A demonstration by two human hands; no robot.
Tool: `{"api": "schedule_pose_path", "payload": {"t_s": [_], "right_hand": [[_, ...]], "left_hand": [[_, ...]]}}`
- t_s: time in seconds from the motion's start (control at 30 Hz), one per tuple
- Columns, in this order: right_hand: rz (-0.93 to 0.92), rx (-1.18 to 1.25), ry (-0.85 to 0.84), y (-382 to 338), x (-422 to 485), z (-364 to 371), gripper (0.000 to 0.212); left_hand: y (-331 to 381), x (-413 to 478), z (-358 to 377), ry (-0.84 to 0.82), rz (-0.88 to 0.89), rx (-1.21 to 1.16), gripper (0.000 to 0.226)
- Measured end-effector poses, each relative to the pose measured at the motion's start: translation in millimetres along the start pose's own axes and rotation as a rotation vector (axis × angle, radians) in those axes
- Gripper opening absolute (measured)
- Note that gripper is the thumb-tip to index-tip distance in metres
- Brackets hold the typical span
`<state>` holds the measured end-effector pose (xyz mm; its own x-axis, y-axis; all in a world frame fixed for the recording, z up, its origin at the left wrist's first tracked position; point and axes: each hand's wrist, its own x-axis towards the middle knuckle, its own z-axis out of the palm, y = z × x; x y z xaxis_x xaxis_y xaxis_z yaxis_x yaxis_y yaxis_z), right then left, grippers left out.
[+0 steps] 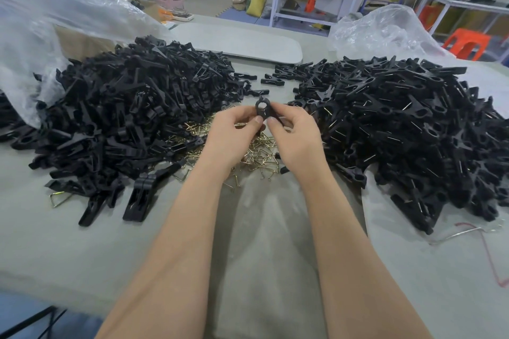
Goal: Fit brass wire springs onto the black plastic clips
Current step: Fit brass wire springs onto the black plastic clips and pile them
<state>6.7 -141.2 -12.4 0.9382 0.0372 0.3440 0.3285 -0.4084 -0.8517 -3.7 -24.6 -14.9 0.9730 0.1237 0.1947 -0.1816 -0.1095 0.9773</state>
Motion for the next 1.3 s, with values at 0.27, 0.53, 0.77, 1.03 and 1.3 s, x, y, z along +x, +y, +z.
{"api": "schedule_pose_path", "payload": {"t_s": [0.27, 0.53, 0.77, 1.03, 1.3], "right_hand": [[0.052, 0.095, 0.044, -3.0, -1.8, -6.8, 0.022], [0.094, 0.255, -0.001, 0.8, -0.9, -10.9, 0.019], [0.302, 0.784, -0.121, -5.4, 2.3, -11.9, 0.009], [0.141, -0.617, -0.280, -0.8, -7.9, 15.6, 0.044], [0.016, -0.557, -0.169, 0.1, -11.2, 34.4, 0.019]], "left_hand": [[1.5, -1.0, 1.2, -0.013, 0.003, -0.007, 0.022], [4.2, -2.4, -2.1, -0.026, -0.079, -0.162, 0.012], [5.5, 1.7, -9.2, -0.123, -0.141, -0.377, 0.011], [8.4, 10.2, -28.5, 0.271, -0.252, -1.152, 0.011], [10.0, 6.2, -28.4, 0.209, -0.359, -1.247, 0.013]]}}
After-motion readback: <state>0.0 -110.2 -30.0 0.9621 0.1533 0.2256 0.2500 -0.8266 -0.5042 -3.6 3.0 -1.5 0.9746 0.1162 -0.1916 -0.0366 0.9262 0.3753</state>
